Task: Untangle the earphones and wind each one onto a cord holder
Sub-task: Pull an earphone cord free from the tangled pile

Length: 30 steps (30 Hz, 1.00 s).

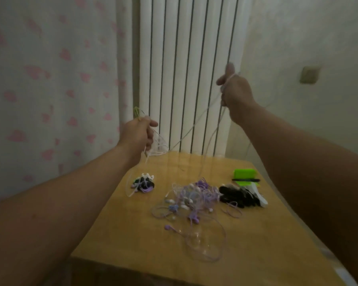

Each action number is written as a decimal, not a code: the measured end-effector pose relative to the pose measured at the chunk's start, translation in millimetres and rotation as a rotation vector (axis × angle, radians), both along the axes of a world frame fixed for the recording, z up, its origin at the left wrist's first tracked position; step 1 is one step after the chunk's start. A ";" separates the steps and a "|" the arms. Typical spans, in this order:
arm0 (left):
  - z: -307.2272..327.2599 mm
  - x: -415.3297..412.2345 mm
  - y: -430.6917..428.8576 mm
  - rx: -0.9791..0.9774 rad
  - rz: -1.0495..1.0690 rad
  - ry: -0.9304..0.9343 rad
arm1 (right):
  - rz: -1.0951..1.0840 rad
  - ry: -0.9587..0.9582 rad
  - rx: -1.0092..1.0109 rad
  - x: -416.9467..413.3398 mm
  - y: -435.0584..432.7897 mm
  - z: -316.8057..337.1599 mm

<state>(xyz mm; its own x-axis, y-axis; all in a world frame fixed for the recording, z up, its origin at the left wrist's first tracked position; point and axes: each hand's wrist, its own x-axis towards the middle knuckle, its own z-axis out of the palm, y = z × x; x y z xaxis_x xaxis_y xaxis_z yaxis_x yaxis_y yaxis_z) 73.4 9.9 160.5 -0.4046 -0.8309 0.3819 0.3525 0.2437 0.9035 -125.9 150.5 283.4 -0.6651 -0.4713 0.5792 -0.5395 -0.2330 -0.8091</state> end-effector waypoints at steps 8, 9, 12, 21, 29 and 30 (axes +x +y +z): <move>-63.1 8.6 -53.2 0.219 0.145 -0.177 | -0.030 -0.400 -0.060 -81.4 -1.6 -53.1; -69.8 10.5 -60.8 0.199 0.175 -0.238 | -0.051 -0.426 -0.043 -91.3 4.7 -64.6; -84.2 19.1 -83.2 0.215 0.218 -0.257 | -0.084 -0.506 0.034 -118.2 10.8 -106.4; -85.3 33.7 -118.4 0.414 0.231 0.015 | -0.220 -0.482 0.328 -145.2 38.0 -199.3; -53.0 3.7 -71.1 0.194 -0.094 -0.207 | 0.084 0.287 0.942 -52.2 21.1 -210.8; -44.2 0.6 -63.2 0.153 -0.136 -0.224 | 0.107 0.322 0.970 -42.5 20.0 -207.4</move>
<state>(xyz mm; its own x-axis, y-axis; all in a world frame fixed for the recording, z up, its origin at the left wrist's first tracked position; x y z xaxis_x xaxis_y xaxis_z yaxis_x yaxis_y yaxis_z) 74.0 -53.4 116.2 -0.5761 -0.8044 0.1450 0.1598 0.0631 0.9851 -168.4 170.5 76.0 -0.4724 -0.8792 0.0612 -0.7793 0.3842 -0.4950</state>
